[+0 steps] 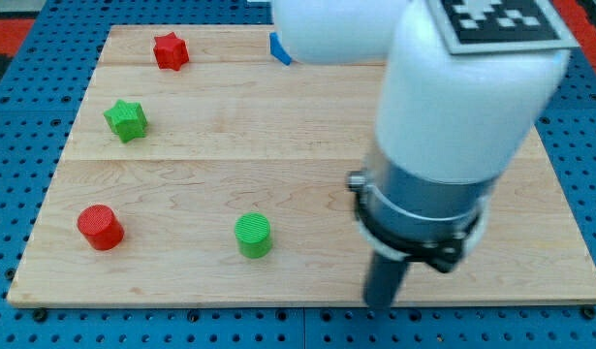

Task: Slide the red circle diagonally between green star and green circle

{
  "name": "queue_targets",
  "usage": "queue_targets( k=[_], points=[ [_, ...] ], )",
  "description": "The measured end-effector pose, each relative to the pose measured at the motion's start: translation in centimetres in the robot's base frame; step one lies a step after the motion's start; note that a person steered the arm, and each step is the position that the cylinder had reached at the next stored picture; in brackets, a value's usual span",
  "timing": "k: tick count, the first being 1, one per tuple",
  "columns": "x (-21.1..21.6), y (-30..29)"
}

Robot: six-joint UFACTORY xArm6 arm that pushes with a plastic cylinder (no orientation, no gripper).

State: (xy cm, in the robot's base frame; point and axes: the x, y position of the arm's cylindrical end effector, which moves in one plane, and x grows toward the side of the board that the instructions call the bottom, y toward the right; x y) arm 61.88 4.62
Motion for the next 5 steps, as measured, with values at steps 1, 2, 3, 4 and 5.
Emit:
queue_targets(
  k=[1,2,3,4,5],
  points=[
    [0.0,-10.0],
    [0.0,-16.0],
    [-2.2,-21.3],
    [-6.1,-22.4],
    [-6.7,-20.3]
  ],
)
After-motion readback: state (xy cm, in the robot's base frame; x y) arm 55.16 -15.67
